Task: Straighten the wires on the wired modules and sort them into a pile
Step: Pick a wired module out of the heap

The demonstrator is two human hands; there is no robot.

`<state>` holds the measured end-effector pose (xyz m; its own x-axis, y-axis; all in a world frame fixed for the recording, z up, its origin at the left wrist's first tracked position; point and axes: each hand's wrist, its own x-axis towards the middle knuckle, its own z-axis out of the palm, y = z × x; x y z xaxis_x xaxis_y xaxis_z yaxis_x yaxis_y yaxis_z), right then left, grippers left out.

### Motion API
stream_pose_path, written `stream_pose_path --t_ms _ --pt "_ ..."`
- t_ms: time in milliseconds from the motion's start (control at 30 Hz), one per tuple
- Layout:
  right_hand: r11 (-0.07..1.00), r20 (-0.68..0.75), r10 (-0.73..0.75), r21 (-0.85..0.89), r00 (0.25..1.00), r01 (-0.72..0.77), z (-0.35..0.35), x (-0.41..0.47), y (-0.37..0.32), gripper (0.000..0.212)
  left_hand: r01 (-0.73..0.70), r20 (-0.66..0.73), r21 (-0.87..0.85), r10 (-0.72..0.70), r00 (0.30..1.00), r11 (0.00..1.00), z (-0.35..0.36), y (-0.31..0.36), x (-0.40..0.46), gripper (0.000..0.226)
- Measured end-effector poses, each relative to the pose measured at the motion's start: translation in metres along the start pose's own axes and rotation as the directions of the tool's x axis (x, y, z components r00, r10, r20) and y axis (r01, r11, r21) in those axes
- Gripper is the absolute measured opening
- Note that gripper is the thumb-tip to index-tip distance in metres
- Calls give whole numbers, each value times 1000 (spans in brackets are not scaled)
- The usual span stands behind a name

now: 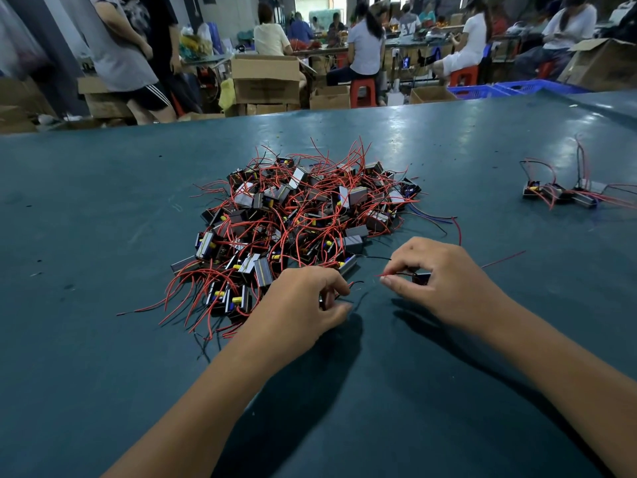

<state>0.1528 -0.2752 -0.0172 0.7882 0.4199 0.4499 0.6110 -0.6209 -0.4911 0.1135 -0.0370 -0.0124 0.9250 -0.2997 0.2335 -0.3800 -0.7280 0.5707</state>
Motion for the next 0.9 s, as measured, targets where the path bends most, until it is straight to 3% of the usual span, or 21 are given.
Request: stream_pose_path --t_ms 233,367,667,833,900 --pt "999 151 -10 39 989 4 -13 1 2 16 17 -6 4 -17 1000 1000 1 -3 1 19" --pt "989 268 39 128 963 -76 -27 2 6 35 13 -2 9 -13 1000 1000 3 -5 2 22" --pt "985 309 119 81 944 -150 -34 0 11 38 -15 -8 116 16 1000 993 4 -3 2 13" --pt "965 134 162 184 978 -185 -43 4 12 48 -2 -36 85 5 999 996 2 0 3 15" --pt "976 144 167 115 976 -184 -48 4 15 41 5 -37 77 -3 999 997 3 0 3 17"
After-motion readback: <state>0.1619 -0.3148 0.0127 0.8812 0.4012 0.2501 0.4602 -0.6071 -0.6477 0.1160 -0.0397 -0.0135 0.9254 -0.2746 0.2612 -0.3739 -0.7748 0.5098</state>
